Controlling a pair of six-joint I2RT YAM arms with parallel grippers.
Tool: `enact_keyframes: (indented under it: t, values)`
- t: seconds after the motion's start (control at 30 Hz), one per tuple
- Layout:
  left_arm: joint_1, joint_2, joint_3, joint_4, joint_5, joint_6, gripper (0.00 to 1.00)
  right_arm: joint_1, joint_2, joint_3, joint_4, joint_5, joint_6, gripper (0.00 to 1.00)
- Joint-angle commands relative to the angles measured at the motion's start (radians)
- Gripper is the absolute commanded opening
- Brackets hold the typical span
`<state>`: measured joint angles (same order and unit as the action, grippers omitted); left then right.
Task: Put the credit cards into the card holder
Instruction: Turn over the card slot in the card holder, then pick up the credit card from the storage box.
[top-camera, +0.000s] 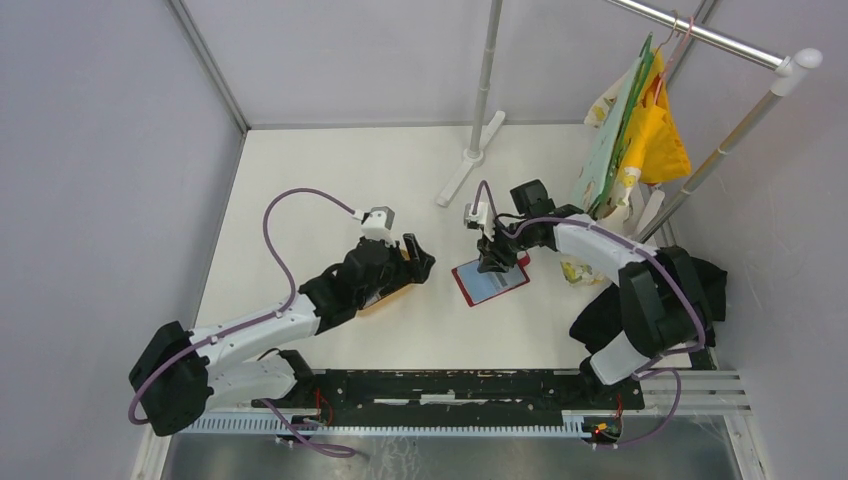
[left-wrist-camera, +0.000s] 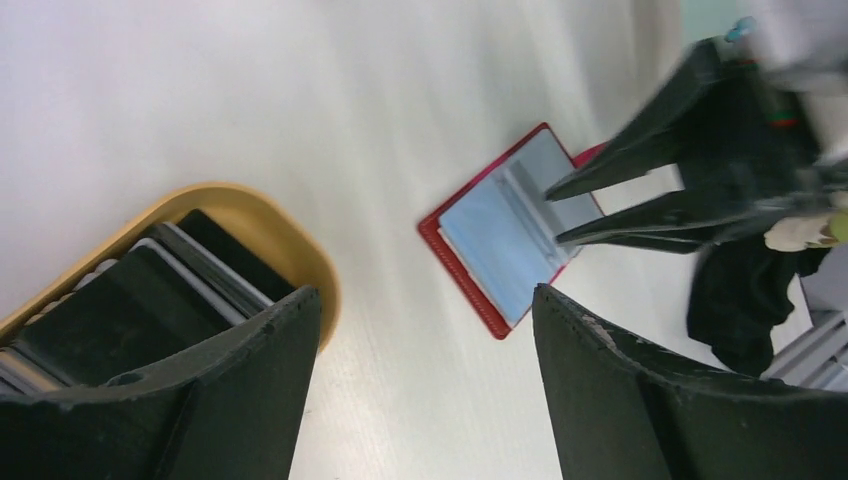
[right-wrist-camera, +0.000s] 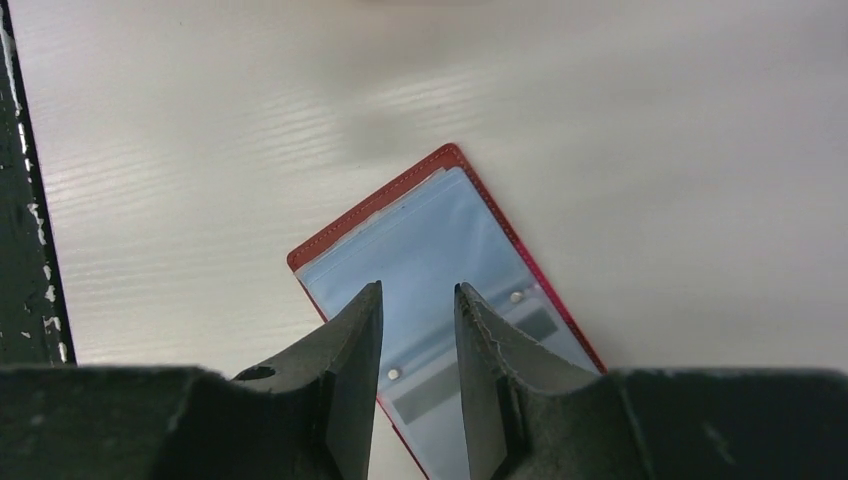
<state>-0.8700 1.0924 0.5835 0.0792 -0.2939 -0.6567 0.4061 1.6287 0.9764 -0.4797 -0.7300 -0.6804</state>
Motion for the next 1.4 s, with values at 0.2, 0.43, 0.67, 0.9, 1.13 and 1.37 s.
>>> enact_keyframes:
  t: [0.2,0.43,0.67,0.9,1.13,1.37]
  values:
    - [0.090,-0.035,0.048,-0.188,-0.098,-0.030,0.64,0.000,-0.162,-0.065,0.138,-0.142,-0.014,0.39]
    - [0.091,-0.107,0.063,-0.456,-0.337,-0.034,0.60,0.079,-0.265,-0.044,0.318,-0.059,-0.089,0.94]
    - [0.133,-0.232,0.032,-0.511,-0.394,-0.107,0.93,0.204,-0.034,0.221,0.350,-0.179,0.223,0.98]
    - [0.448,-0.381,-0.084,-0.399,-0.038,-0.088,0.98,0.298,0.151,0.385,0.409,-0.051,0.538,0.98]
    - [0.559,-0.372,-0.169,-0.386,0.051,-0.117,0.89,0.377,0.209,0.353,0.473,0.274,0.895,0.98]
    - [0.559,-0.408,-0.204,-0.401,0.013,-0.144,0.80,0.409,0.275,0.359,0.440,0.349,0.997,0.98]
